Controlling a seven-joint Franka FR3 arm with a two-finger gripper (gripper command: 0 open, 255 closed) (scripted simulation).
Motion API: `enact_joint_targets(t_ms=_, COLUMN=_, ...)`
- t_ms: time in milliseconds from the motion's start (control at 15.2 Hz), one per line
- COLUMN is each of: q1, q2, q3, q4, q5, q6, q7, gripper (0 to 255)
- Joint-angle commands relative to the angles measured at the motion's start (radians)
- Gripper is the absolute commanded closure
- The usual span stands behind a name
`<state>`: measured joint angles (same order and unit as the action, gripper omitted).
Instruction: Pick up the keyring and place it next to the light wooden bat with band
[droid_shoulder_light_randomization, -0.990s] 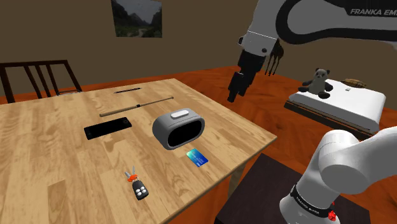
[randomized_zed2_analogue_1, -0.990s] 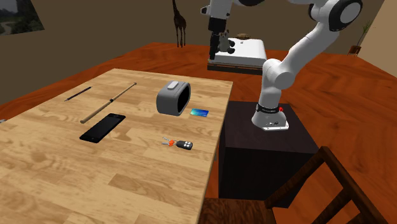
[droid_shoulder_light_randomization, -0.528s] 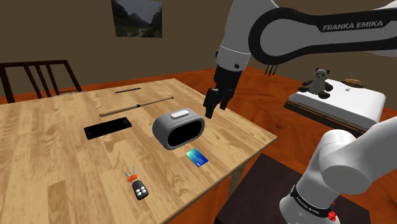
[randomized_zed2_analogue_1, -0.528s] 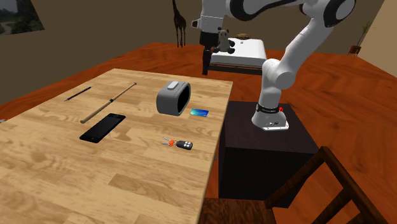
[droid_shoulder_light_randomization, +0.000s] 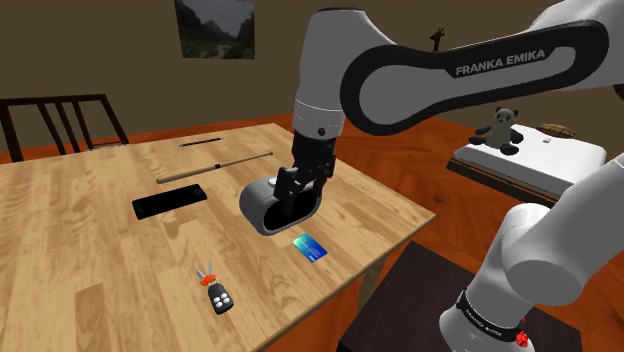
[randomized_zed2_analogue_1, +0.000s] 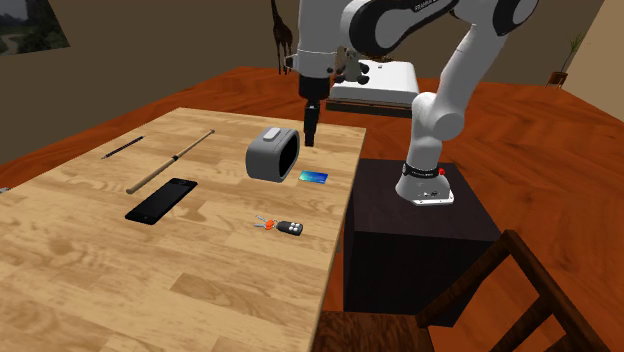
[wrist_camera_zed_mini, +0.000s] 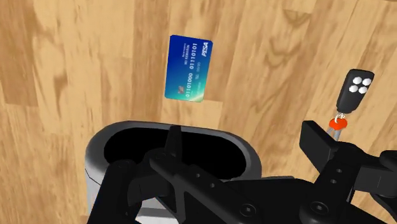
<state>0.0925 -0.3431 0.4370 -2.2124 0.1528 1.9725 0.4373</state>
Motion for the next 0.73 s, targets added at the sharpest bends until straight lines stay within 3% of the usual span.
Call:
enact_joint_targets(t_ms=0, q1=0.001, q2=0.071, q3=0.043, q4=0.036, q5=-0.019, q6=0.027, q7=0.059, gripper=0)
enact_joint_targets(t_ms=396, q1=0.017, q2=0.308, q3=0.145, q4=0.181, q5=-0.133, q6=0.072, q7=0.245, gripper=0)
enact_joint_targets(t_ms=660, q1=0.061, q2=0.484, q3=0.177, q4=0.306, q5=-0.241, q6=0.075, q7=0.374, gripper=0)
